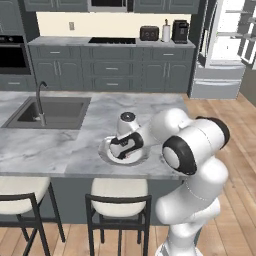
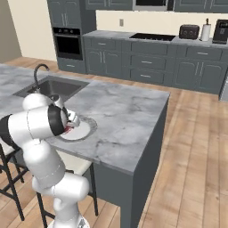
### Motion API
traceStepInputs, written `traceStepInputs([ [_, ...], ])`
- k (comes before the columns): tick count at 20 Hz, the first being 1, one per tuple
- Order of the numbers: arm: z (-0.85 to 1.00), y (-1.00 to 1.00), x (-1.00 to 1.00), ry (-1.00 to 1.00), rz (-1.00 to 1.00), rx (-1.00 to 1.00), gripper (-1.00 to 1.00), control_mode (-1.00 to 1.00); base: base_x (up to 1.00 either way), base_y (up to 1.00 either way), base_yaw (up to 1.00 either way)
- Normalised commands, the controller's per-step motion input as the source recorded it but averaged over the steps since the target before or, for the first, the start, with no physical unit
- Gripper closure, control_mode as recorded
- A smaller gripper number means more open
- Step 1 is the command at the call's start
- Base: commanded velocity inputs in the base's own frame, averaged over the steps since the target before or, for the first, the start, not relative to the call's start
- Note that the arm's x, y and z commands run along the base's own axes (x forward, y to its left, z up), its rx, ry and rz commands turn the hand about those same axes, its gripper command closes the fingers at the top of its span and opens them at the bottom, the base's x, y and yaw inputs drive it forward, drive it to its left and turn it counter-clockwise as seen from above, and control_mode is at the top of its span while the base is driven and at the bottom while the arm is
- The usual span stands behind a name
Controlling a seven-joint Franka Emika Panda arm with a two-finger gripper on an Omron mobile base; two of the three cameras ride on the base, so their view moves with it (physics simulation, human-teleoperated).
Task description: Take the cheese, steak, and corn from the fridge and place them on the plate on the dining counter to create an appetizer plate.
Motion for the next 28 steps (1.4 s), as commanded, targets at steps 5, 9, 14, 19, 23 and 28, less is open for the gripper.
traceStepInputs([
  [5,0.36,0.0,0.0,0.0,-0.07,0.0,-1.0,-1.0,0.0,0.0,0.0],
  [9,0.8,-0.01,0.0,0.0,-0.07,0.0,-1.0,-1.0,0.0,0.0,0.0],
  [14,0.42,-0.2,0.11,0.0,-0.1,0.0,-1.0,-1.0,0.0,0.0,0.0],
  [19,0.42,-0.45,-0.72,-0.03,-0.1,0.0,-1.0,-1.0,0.0,0.0,0.0],
  [23,0.16,-0.71,-1.0,-0.17,-0.13,0.0,-1.0,-1.0,0.0,0.0,0.0],
  [28,0.28,-0.67,-1.0,-0.24,-0.03,0.01,-1.0,-1.0,0.0,0.0,0.0],
])
